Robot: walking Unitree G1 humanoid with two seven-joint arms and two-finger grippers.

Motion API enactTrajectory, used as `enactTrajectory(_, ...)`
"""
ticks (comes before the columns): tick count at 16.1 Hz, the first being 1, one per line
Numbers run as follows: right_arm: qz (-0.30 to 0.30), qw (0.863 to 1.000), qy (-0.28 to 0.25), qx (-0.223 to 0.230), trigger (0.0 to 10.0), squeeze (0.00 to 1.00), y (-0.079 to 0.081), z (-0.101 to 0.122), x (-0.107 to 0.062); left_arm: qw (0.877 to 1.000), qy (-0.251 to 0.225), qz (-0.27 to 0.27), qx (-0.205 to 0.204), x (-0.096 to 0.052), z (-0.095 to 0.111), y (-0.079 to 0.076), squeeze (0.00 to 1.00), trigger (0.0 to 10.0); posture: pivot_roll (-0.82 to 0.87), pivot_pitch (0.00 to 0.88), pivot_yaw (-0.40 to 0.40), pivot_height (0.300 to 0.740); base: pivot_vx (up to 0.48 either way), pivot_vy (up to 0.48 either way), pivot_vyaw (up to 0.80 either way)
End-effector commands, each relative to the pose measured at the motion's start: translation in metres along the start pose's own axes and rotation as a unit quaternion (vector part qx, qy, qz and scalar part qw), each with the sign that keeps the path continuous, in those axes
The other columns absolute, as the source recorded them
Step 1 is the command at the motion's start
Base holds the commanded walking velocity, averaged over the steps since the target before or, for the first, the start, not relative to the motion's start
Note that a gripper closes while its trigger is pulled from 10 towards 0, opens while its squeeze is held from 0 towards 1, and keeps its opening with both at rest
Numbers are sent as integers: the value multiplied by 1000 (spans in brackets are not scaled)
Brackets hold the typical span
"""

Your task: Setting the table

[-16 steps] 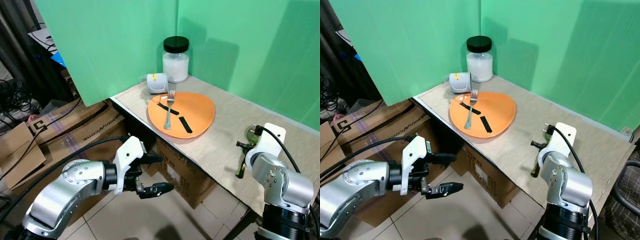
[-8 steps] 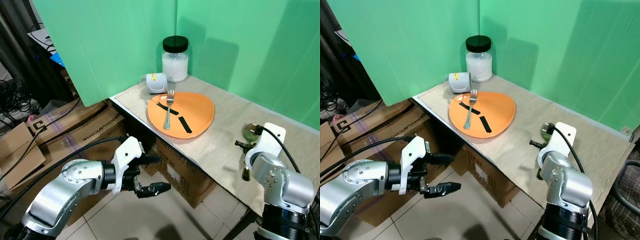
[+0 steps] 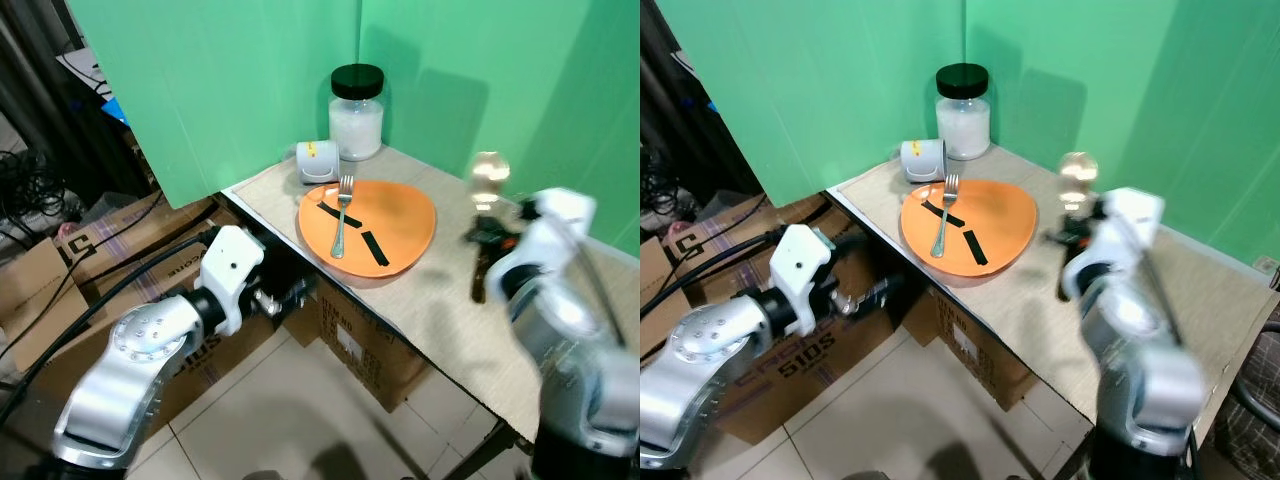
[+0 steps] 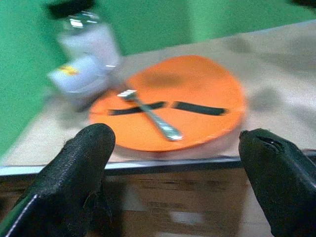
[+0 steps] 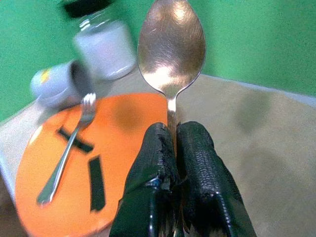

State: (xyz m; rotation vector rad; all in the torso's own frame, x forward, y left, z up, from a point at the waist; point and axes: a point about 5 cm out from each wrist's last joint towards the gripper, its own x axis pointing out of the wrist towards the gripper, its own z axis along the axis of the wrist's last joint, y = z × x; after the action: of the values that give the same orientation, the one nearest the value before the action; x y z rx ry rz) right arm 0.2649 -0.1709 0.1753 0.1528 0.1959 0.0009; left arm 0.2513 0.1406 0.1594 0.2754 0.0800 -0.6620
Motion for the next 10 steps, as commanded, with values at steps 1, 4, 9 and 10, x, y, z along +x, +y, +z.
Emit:
enactTrajectory(1,11,999,-34,-29,10000,0,5,7,-3,999,-9,25,21,-1,4,-1,0,10000,85,0,56,740,0,0,0)
enactTrajectory(4,1,998,-56,-21,10000,0,5,8,-5,994,9,103,31,-2,-4,-5,0,10000,87,0,36,740,0,0,-519)
enactTrajectory(9,1,995,-61,-73,10000,0,1,1,-6,983,20,182,8,-6,-10,2,0,10000,102,0,14,740,0,0,-800)
enactTrajectory(10,-4,996,-63,-67,10000,0,1,2,-7,984,14,177,14,-7,-6,3,0,10000,104,0,14,740,0,0,0)
